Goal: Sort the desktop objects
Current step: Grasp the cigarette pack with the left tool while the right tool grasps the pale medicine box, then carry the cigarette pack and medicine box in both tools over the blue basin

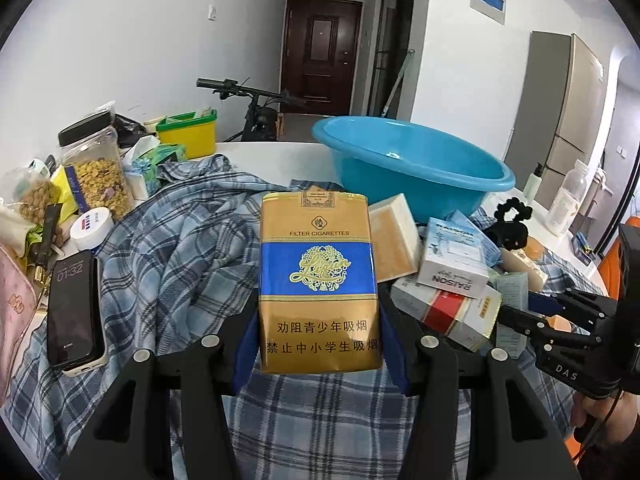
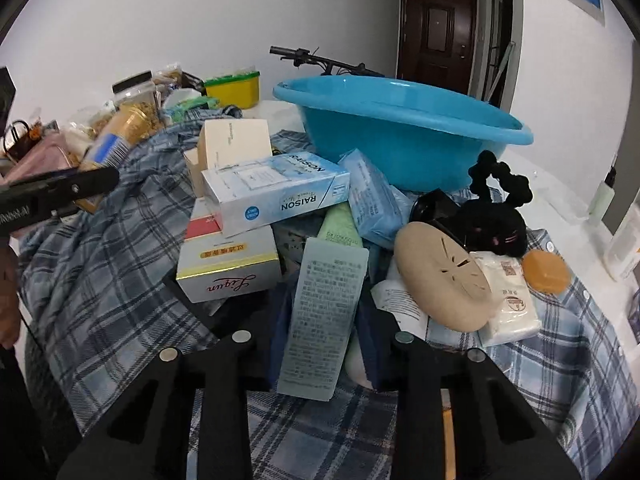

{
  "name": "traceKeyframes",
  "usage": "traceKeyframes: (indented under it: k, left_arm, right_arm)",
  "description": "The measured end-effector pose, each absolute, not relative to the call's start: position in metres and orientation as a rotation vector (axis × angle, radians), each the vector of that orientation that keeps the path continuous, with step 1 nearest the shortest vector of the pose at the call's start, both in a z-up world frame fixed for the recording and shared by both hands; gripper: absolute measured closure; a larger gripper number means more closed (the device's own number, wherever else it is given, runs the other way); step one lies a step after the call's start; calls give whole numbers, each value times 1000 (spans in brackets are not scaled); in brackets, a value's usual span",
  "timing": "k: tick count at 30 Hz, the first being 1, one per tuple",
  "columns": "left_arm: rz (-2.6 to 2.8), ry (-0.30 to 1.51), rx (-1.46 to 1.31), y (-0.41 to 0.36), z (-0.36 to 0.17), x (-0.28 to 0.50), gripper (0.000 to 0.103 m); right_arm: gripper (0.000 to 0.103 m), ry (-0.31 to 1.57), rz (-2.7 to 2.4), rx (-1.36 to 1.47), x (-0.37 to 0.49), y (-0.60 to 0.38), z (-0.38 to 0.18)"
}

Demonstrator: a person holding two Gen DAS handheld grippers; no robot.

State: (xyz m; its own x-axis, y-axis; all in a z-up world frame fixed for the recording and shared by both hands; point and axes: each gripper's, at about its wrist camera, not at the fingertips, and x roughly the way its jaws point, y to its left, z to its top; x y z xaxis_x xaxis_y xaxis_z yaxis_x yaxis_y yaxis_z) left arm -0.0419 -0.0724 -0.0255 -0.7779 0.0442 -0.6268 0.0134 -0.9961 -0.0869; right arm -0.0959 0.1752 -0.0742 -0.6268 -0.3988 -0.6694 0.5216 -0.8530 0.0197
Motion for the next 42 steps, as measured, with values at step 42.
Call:
traceKeyframes:
  k: [42]
  left_arm:
    - [2903, -5, -810, 2, 56, -209, 47]
  right_arm:
    - [75, 108, -2561, 526, -249, 203, 56]
